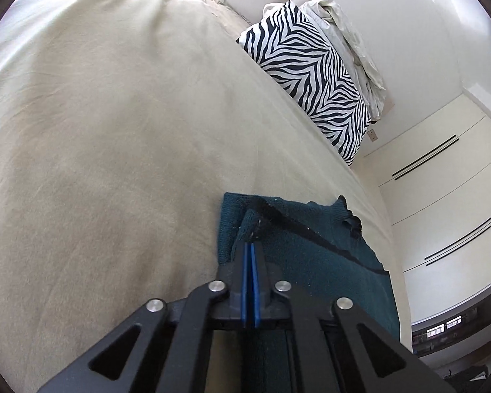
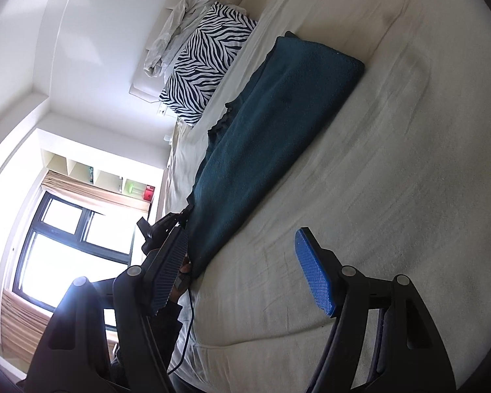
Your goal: Fold small clothes
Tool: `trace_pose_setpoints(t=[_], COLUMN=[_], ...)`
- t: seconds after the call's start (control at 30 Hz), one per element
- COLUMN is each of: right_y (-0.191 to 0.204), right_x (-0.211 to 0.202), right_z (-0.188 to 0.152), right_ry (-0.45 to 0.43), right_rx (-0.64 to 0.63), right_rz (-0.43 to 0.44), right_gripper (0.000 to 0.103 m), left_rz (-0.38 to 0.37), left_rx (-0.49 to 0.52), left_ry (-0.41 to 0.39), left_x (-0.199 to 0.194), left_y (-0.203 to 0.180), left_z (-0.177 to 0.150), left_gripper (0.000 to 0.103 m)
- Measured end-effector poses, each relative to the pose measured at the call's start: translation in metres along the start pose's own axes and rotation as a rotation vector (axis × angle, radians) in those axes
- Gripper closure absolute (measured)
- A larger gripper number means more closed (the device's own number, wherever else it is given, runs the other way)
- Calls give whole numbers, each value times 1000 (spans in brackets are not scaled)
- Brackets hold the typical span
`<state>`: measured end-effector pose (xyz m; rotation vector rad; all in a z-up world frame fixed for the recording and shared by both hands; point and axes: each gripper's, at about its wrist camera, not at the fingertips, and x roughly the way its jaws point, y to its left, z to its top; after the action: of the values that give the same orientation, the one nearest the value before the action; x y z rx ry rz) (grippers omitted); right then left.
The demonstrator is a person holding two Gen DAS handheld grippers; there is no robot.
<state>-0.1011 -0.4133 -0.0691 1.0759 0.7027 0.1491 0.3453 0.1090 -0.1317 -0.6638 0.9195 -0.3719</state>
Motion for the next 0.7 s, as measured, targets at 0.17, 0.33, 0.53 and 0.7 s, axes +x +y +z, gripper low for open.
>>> trace_pose_setpoints(t=[0.17, 0.33, 0.53, 0.7], right_y=[9, 13, 19, 31], right_x=[-4, -4, -6, 2], right_z=[-7, -15, -23, -16], right_ry=[1, 14, 47, 71], right_rx=[-33, -40, -69, -78], right_rz=[14, 36, 55, 103], right_gripper=[35, 35, 35, 35], left_rz=[-31, -43, -56, -143], left_rx=[-75, -42, -62, -137], left_ry=[-53, 73, 144, 231], left_x=[-49, -51, -55, -46], left_y=[6, -10, -10, -7], left_z=[-27, -60, -82, -84], left_gripper=[35, 28, 28, 28])
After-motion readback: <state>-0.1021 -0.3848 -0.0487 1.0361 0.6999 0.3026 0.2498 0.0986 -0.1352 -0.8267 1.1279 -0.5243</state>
